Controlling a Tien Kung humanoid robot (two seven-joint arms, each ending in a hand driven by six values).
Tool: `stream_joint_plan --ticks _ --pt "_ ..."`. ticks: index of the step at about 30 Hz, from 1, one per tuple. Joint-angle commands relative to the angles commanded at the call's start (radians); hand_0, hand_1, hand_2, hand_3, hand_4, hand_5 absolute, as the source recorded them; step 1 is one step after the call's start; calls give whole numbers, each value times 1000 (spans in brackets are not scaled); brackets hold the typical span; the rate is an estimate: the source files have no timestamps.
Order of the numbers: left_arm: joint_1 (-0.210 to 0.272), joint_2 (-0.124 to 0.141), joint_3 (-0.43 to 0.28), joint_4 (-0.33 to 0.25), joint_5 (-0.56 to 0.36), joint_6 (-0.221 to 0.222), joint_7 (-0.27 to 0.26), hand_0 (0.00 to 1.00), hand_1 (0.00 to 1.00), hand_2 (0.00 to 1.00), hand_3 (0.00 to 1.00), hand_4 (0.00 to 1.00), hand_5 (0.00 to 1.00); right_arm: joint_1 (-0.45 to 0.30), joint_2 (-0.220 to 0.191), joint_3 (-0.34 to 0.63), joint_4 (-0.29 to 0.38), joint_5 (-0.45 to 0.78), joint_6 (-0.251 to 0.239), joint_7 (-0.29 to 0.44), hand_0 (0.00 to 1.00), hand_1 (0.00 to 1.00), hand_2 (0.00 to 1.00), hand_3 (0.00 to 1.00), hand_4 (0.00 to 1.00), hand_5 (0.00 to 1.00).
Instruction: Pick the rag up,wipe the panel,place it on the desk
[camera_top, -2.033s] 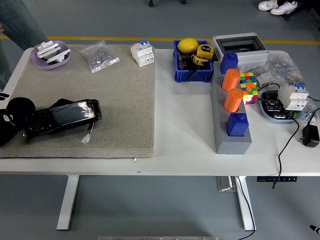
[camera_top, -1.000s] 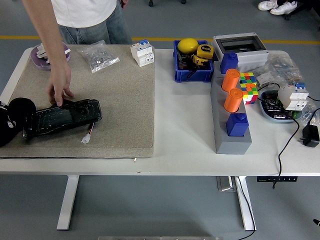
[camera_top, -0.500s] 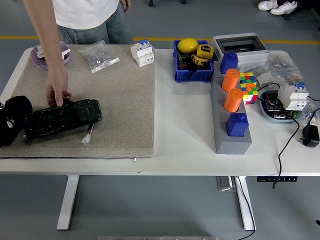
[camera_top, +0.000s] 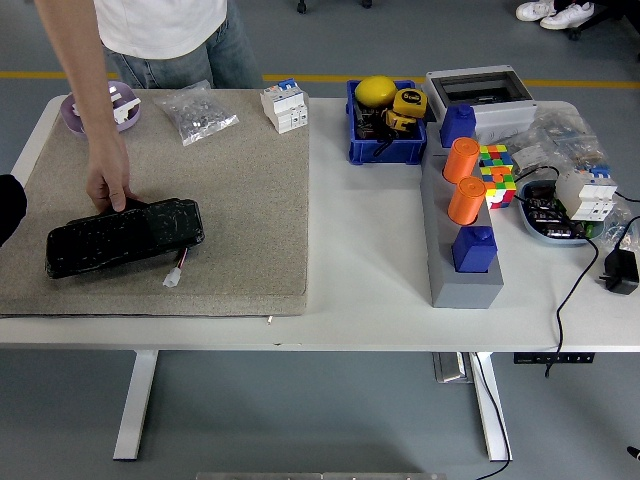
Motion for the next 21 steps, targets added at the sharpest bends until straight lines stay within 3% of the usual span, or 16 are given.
stream_joint_plan --ticks 6,11,17,21 --pt "108 -20 -59 -166 -6 -18 75 228 140 549 429 50 2 -5 0 3 -6 5 5 -1 770 664 715 704 998 640" --pt "161 -50 -69 -269 -19 -10 100 228 140 554 433 54 2 -6 2 5 -7 6 6 -1 770 666 715 705 998 642" --pt "187 -90 -59 -323 -18 8 105 227 136 552 434 49 2 -5 1 5 -7 5 6 0 770 665 715 706 998 645" --pt "190 -97 -45 -327 -28 7 108 226 133 553 436 50 2 -4 1 6 -7 4 6 -1 770 665 715 707 998 646"
